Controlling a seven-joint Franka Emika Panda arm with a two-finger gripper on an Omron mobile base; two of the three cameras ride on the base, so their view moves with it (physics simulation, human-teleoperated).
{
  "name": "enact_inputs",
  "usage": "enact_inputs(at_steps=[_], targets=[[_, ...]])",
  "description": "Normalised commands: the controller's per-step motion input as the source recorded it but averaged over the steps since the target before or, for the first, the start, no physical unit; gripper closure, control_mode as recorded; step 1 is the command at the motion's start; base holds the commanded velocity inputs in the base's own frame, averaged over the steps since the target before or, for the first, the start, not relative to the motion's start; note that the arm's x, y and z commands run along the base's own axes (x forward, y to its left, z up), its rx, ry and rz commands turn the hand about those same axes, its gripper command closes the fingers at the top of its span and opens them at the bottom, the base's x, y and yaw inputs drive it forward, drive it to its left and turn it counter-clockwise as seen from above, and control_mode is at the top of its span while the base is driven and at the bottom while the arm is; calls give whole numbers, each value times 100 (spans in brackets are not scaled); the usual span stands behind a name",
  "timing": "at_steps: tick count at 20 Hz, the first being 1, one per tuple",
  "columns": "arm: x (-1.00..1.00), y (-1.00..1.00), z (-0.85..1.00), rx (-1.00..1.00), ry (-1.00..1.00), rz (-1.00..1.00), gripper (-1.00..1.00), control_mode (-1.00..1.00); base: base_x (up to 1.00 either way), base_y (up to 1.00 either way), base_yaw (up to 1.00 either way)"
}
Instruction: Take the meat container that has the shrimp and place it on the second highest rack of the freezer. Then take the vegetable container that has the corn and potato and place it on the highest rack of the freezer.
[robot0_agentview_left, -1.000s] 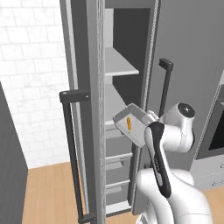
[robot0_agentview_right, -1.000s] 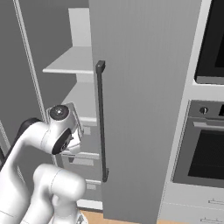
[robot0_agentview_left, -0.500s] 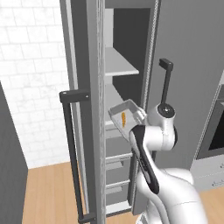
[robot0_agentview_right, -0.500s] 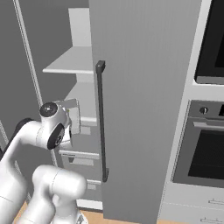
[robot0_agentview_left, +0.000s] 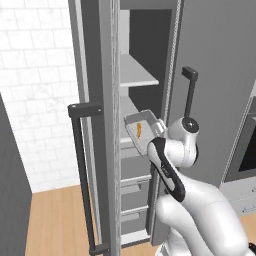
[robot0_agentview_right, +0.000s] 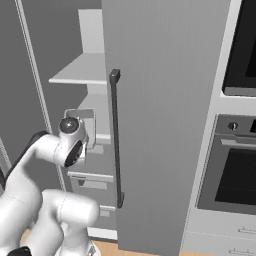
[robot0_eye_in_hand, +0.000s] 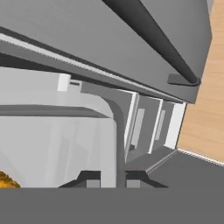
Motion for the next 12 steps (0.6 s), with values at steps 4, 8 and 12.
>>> enact_inputs(at_steps=[4, 8, 12], targets=[[49, 30, 0, -2, 4, 0, 100, -100, 0, 0, 0], [56, 25, 0, -3, 0, 0, 100, -100, 0, 0, 0], [60, 7, -2, 0, 0, 0, 100, -100, 0, 0, 0]])
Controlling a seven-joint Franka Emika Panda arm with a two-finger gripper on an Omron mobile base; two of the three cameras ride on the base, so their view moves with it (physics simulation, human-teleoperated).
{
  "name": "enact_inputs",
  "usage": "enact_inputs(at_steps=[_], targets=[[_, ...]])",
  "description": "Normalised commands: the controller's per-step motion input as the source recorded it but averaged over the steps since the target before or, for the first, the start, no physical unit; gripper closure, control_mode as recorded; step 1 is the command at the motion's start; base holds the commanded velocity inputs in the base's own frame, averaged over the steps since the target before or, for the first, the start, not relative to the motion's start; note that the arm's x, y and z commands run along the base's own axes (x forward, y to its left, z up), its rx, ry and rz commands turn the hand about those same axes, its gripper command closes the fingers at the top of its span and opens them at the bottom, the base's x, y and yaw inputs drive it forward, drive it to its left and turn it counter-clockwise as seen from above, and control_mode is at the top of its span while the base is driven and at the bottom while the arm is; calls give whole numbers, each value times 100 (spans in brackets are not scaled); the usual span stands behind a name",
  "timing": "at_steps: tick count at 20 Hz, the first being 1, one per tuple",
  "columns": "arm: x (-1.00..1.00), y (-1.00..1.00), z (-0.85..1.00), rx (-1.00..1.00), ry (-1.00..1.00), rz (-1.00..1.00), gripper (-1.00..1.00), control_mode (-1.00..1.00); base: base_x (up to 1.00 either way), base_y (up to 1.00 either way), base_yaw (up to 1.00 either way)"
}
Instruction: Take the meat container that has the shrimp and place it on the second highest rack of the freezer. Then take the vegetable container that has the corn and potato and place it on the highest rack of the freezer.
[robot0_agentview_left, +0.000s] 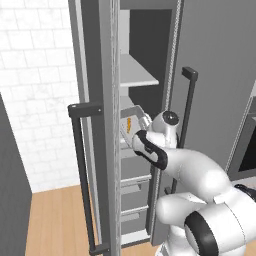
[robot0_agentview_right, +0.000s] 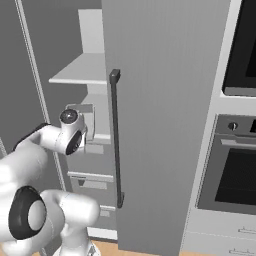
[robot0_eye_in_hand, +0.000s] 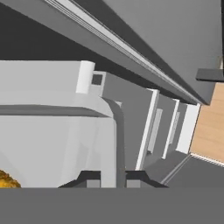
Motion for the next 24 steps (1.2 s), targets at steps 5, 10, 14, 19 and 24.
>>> enact_inputs(at_steps=[5, 10, 14, 19, 24], targets=[[61, 10, -4, -1, 0, 0, 100, -100, 0, 0, 0], [58, 7, -14, -2, 0, 0, 100, -100, 0, 0, 0], [62, 3, -18, -2, 0, 0, 100, -100, 0, 0, 0], [69, 19, -16, -5, 0, -2, 100, -100, 0, 0, 0], [72, 11, -6, -4, 0, -7, 100, -100, 0, 0, 0]])
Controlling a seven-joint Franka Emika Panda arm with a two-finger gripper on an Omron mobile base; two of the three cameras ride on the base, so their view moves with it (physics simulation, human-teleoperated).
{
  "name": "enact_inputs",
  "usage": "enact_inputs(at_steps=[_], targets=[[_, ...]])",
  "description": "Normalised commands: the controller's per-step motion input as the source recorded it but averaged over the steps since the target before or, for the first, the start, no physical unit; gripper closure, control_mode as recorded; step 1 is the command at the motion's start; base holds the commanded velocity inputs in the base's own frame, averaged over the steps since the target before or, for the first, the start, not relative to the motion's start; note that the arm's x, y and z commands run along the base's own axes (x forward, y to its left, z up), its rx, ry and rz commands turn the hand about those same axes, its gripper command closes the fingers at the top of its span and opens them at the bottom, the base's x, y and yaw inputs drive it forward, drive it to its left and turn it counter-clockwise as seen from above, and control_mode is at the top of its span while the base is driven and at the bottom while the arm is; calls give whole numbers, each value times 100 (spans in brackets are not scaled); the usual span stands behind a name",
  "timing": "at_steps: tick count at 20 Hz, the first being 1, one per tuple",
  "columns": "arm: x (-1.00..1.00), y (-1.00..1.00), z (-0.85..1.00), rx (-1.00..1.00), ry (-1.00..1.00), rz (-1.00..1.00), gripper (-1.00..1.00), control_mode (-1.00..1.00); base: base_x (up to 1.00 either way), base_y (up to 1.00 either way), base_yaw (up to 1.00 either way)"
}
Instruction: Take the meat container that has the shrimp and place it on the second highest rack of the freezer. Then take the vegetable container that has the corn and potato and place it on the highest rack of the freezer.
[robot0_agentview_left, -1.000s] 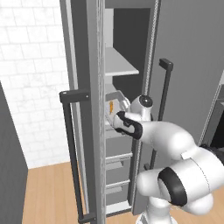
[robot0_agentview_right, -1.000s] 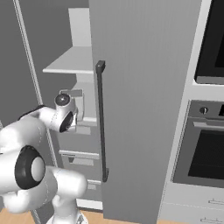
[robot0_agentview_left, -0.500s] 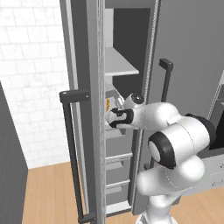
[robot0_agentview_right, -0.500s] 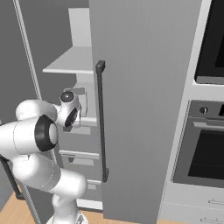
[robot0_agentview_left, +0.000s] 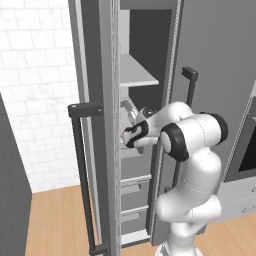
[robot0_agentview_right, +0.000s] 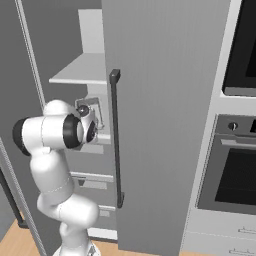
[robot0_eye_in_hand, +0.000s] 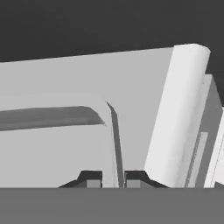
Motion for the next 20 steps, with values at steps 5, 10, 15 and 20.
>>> enact_inputs(at_steps=[5, 10, 15, 20], targets=[[69, 21, -1, -3, 0, -9, -100, -100, 0, 0, 0], [-24, 27, 5, -6, -6, -6, -100, -100, 0, 0, 0], [-40, 2, 54, 0, -18, -7, -100, -100, 0, 0, 0], [-11, 0, 71, 0, -15, -4, -100, -100, 0, 0, 0]])
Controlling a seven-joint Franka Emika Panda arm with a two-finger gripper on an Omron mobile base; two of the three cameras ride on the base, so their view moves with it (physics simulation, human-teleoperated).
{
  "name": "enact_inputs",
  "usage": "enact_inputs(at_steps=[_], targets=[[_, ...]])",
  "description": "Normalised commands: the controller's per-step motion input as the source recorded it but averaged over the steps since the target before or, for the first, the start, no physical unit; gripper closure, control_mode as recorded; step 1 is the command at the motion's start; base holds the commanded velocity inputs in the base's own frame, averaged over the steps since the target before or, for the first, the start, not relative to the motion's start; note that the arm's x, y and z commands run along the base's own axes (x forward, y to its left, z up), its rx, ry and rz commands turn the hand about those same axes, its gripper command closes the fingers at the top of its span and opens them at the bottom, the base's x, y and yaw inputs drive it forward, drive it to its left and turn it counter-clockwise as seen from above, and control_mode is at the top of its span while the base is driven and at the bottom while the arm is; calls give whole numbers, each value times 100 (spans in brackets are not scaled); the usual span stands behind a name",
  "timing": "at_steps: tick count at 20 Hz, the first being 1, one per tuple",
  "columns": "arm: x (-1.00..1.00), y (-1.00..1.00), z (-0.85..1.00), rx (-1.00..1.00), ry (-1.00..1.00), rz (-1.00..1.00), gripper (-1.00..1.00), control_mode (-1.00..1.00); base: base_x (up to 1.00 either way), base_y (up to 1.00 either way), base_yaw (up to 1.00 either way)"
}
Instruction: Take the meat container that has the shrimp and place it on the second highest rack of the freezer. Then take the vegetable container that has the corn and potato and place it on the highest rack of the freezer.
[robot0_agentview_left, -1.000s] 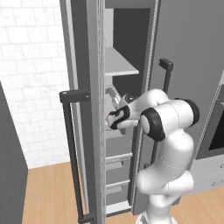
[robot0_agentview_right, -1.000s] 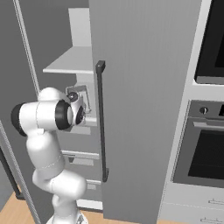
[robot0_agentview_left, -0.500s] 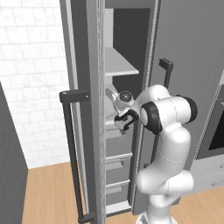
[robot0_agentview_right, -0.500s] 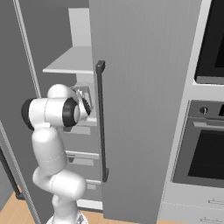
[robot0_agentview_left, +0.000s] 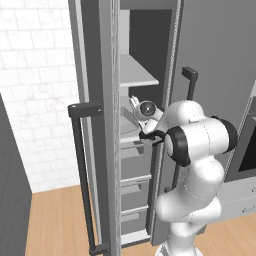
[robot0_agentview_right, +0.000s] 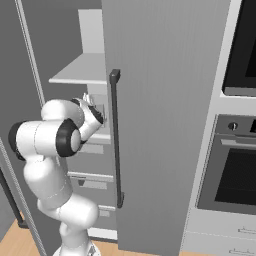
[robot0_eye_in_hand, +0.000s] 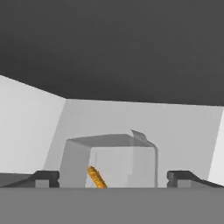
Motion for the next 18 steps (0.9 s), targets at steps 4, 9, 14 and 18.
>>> enact_inputs(at_steps=[4, 9, 14, 18], targets=[[-86, 3, 5, -1, -1, 0, -100, -100, 0, 0, 0], [-86, -2, 72, 0, 0, 0, -100, -100, 0, 0, 0], [-84, -27, 100, 14, 1, 1, -100, -100, 0, 0, 0], [-74, -44, 100, 25, 9, 7, -100, -100, 0, 0, 0]])
